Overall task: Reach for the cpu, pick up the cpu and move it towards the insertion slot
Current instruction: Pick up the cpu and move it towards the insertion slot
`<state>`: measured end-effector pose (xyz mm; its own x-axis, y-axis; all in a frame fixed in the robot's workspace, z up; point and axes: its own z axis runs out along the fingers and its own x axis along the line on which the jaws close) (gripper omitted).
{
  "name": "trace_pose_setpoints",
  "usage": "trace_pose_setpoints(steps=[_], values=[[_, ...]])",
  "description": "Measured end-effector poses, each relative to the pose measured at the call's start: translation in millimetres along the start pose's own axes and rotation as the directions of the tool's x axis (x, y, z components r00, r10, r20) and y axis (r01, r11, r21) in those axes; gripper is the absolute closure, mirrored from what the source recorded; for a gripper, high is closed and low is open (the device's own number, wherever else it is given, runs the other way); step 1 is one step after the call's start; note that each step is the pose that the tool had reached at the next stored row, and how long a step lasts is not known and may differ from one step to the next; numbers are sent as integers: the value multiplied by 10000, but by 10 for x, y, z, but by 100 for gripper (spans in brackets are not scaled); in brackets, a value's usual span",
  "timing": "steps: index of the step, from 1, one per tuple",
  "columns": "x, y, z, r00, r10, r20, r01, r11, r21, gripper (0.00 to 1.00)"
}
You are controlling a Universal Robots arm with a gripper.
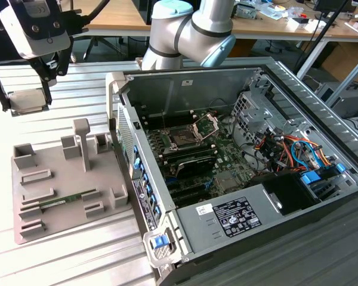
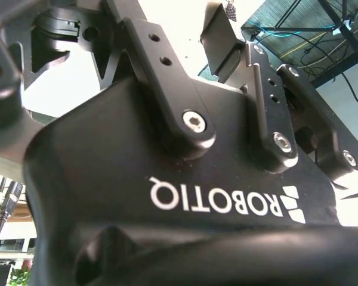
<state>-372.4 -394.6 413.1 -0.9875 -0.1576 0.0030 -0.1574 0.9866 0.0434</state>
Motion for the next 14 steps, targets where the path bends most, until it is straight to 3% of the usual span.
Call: trace_pose_setpoints(steps=[14], values=[[-90, -14, -1, 10000, 0, 0, 0, 10000, 1, 45]])
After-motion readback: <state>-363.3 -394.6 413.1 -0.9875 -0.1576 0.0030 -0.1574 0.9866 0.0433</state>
